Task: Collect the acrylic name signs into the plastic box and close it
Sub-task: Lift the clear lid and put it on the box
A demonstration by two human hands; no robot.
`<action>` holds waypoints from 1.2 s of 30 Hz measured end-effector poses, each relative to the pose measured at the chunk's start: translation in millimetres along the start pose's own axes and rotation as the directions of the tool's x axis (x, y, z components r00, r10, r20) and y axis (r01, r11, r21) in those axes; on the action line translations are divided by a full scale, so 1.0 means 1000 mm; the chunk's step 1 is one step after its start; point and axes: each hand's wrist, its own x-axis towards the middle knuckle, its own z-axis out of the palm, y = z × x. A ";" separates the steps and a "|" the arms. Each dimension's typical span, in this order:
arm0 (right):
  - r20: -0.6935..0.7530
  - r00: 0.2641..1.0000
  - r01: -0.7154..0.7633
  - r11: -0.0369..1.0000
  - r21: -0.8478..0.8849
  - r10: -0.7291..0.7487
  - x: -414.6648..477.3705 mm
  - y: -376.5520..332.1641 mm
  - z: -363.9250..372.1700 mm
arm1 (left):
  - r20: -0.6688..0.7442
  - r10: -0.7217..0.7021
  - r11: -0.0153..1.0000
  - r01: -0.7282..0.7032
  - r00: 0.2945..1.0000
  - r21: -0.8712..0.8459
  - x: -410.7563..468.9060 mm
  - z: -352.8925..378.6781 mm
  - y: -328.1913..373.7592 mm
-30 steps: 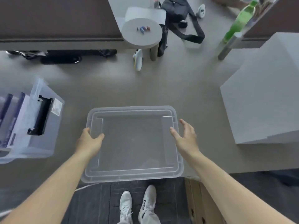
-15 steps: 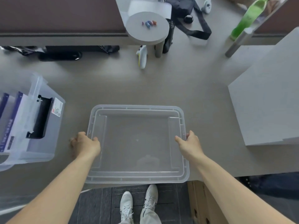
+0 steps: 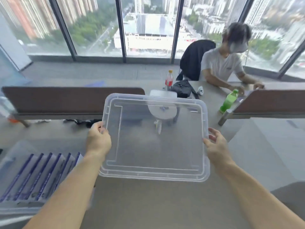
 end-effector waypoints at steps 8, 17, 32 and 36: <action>-0.097 0.908 0.416 0.904 0.100 -0.408 -0.038 -0.172 -0.021 | -0.261 0.388 0.909 -0.414 0.884 -0.048 0.018 -0.154 0.121; -0.011 0.846 0.531 0.838 0.126 -0.534 -0.057 -0.209 0.018 | -0.305 0.452 0.891 -0.410 0.838 0.194 0.023 -0.230 0.081; 0.167 0.836 0.470 0.840 0.271 -0.522 -0.093 -0.225 0.206 | -0.360 0.153 0.965 -0.217 0.920 -0.145 0.097 -0.355 -0.032; 0.178 0.886 0.356 0.875 0.328 -0.427 -0.104 -0.224 0.255 | -0.177 0.067 0.938 -0.122 0.982 -0.324 0.152 -0.376 -0.068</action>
